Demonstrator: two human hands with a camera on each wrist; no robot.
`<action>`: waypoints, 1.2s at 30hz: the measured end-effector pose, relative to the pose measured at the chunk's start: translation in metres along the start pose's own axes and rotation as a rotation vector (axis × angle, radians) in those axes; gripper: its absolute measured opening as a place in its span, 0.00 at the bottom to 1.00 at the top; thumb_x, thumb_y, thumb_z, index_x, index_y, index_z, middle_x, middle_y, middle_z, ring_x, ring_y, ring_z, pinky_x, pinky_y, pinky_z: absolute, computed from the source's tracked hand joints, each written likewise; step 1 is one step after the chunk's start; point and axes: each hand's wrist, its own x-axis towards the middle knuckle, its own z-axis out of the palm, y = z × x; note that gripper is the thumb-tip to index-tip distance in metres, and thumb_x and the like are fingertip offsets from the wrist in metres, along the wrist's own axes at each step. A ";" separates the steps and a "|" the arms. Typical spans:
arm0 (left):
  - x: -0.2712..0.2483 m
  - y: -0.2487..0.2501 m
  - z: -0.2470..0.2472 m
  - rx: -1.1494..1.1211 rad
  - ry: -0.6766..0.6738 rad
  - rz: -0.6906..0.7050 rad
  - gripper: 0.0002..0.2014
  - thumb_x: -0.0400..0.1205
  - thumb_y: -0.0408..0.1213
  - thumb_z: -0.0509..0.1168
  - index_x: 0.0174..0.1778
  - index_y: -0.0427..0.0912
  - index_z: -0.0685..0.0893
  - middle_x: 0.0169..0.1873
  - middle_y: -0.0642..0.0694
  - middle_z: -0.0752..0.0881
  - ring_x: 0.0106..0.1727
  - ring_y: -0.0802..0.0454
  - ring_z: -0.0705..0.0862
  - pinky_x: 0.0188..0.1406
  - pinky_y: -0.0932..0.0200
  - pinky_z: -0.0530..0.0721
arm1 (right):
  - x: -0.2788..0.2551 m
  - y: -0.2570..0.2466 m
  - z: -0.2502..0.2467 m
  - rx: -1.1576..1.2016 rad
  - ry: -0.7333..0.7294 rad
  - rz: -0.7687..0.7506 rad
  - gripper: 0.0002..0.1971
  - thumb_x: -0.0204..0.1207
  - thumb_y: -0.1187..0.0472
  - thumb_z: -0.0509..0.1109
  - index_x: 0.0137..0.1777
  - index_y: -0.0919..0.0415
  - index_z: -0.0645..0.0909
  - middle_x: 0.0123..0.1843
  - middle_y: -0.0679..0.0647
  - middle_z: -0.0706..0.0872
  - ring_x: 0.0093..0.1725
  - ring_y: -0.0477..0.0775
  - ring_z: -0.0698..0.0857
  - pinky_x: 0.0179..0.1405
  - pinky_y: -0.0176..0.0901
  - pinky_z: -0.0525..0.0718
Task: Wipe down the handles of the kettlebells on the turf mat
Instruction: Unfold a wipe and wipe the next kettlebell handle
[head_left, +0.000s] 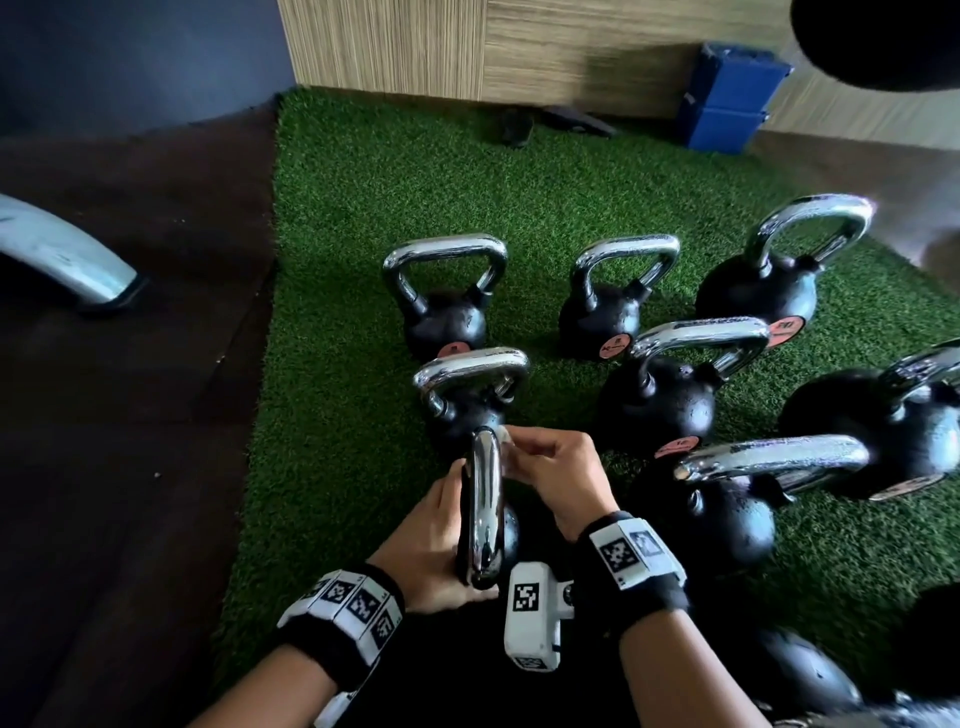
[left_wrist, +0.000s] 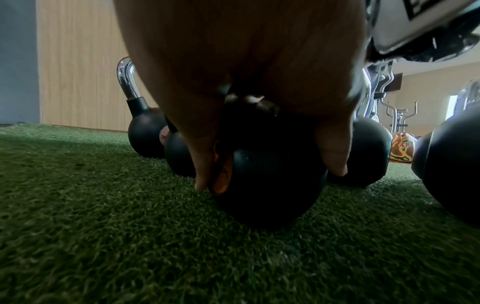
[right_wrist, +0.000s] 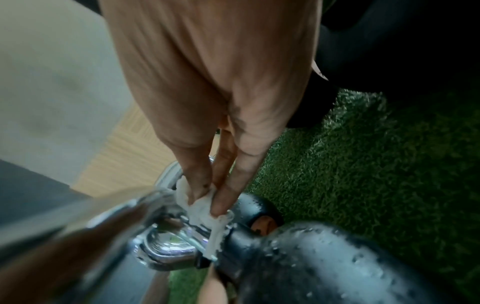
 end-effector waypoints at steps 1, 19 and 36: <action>0.001 0.000 -0.001 -0.001 -0.021 -0.014 0.73 0.65 0.59 0.84 0.88 0.35 0.36 0.87 0.43 0.52 0.89 0.49 0.55 0.87 0.53 0.61 | 0.000 -0.001 0.001 -0.001 0.000 -0.002 0.07 0.75 0.70 0.77 0.50 0.61 0.93 0.44 0.58 0.95 0.44 0.56 0.94 0.54 0.54 0.92; 0.006 -0.032 -0.006 -0.317 -0.126 -0.165 0.58 0.60 0.53 0.87 0.78 0.75 0.54 0.78 0.62 0.69 0.79 0.72 0.68 0.80 0.70 0.68 | -0.035 -0.038 -0.005 -0.221 -0.387 -0.137 0.09 0.64 0.71 0.85 0.39 0.60 0.91 0.38 0.60 0.93 0.36 0.54 0.92 0.40 0.47 0.93; -0.001 -0.026 -0.020 -0.235 -0.142 -0.122 0.47 0.64 0.46 0.88 0.64 0.83 0.61 0.68 0.51 0.79 0.69 0.61 0.81 0.71 0.61 0.80 | -0.042 -0.008 0.002 -0.727 -0.418 -0.222 0.10 0.59 0.65 0.86 0.38 0.51 0.93 0.31 0.40 0.89 0.32 0.36 0.85 0.33 0.26 0.81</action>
